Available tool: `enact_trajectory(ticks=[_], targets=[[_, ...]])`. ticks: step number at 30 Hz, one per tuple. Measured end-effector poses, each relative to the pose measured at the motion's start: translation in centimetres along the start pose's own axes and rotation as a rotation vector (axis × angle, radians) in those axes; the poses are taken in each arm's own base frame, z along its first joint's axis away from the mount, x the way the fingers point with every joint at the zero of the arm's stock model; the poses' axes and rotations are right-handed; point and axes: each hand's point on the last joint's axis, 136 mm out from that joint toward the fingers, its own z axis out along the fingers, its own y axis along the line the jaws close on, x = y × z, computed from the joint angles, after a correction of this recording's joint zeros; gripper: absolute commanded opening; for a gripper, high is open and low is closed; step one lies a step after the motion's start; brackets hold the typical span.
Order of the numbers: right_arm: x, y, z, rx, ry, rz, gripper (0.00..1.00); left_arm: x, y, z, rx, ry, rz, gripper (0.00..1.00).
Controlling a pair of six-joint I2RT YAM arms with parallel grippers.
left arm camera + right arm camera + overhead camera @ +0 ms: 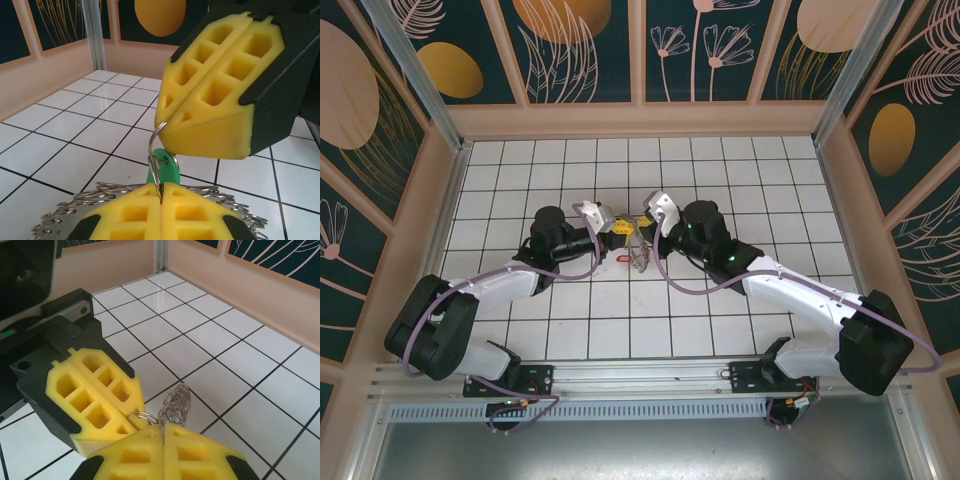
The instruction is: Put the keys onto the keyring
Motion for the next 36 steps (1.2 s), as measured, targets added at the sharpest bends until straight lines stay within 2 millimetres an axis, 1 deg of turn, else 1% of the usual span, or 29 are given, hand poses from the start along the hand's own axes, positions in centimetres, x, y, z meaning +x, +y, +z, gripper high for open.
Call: enact_trajectory(ticks=[2,4,13,14,21,26,28,29,36], targets=[[0.0,0.1,0.0,-0.004,0.003,0.000,0.00,0.2,0.0,0.0,0.000,-0.006,-0.009,0.01],[-0.1,0.3,0.0,-0.007,0.005,-0.003,0.00,0.4,0.0,0.1,0.002,-0.010,-0.016,0.03],[-1.1,0.5,-0.1,-0.014,-0.005,-0.013,0.00,-0.2,0.0,0.3,0.009,-0.040,-0.011,0.07],[-1.1,0.6,-0.1,-0.015,-0.006,-0.016,0.00,-0.2,0.0,0.3,0.009,-0.041,-0.010,0.09],[-1.2,0.8,0.0,-0.021,-0.001,-0.036,0.00,-0.2,-0.1,0.3,0.012,-0.042,-0.013,0.14],[-0.9,0.9,0.2,-0.025,0.013,-0.042,0.00,-0.2,-0.1,0.3,0.013,-0.041,-0.013,0.12],[-0.8,1.0,0.3,-0.031,0.021,-0.045,0.00,-0.2,0.0,0.3,0.012,-0.041,-0.015,0.02],[-0.8,1.1,0.3,-0.033,0.023,-0.046,0.00,-0.2,0.0,0.3,0.011,-0.040,-0.015,0.00],[-0.7,1.0,0.4,-0.027,0.028,-0.052,0.00,-0.2,0.0,0.3,0.008,-0.040,-0.014,0.00]])
